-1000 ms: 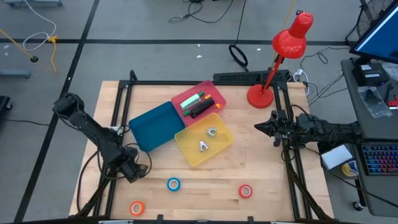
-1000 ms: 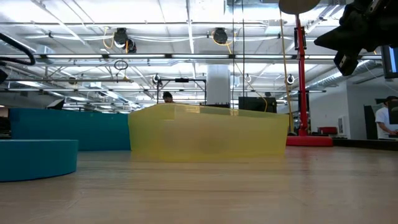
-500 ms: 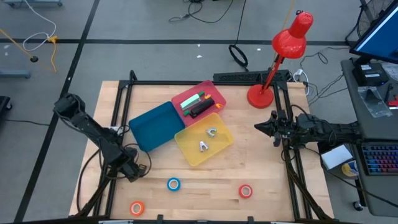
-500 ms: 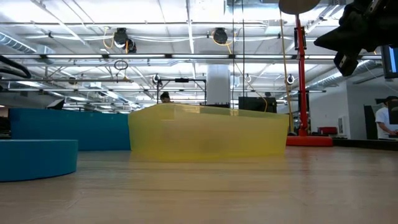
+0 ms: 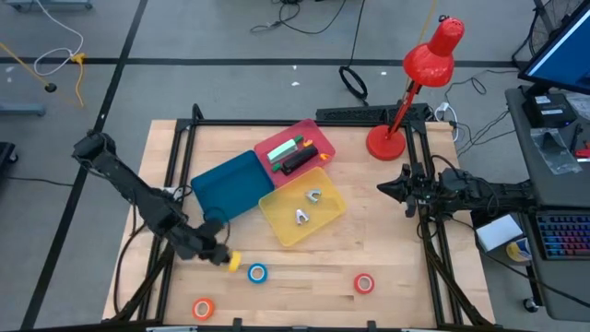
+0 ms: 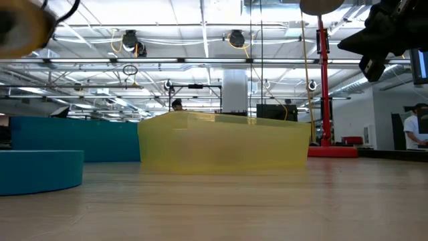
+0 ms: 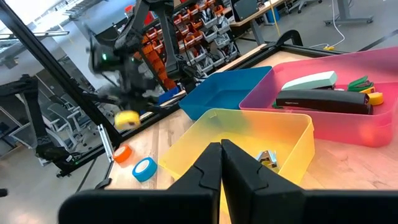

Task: Pick and place Stapler, Stapler remover, tape
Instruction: Put the yellow tape into the blue bin

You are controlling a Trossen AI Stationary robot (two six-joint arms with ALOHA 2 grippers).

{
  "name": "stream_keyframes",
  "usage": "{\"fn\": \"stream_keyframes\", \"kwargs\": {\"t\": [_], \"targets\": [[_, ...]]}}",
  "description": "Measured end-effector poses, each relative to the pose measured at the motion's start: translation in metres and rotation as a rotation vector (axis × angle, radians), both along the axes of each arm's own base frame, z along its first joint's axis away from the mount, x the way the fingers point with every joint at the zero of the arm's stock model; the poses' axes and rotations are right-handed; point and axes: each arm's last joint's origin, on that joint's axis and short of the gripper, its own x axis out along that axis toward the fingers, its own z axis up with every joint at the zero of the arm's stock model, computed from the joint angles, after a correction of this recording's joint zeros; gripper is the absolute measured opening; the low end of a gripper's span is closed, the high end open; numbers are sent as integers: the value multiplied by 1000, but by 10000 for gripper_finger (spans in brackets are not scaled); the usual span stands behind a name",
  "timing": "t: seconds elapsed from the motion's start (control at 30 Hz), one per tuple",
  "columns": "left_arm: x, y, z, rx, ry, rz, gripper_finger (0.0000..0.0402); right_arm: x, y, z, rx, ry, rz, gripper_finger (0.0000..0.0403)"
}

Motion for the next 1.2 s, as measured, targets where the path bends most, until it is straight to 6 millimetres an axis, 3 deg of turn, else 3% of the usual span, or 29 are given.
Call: {"fn": "stream_keyframes", "kwargs": {"t": [0.2,0.43,0.6,0.77,0.97,1.2], "targets": [[12,30,22,205,-273,193,38,0,0,0,0,-1,0,1],[29,79,37,516,-296,393,37,0,0,0,22,-6,-3,1],[38,119,58,703,-101,399,37,0,0,0,24,-6,-3,1],[31,156,67,722,303,338,37,0,0,0,26,-3,-3,1],[14,182,42,523,780,219,37,0,0,0,21,-2,-3,1],[19,191,12,467,851,105,37,0,0,0,18,-1,-2,1]]}}
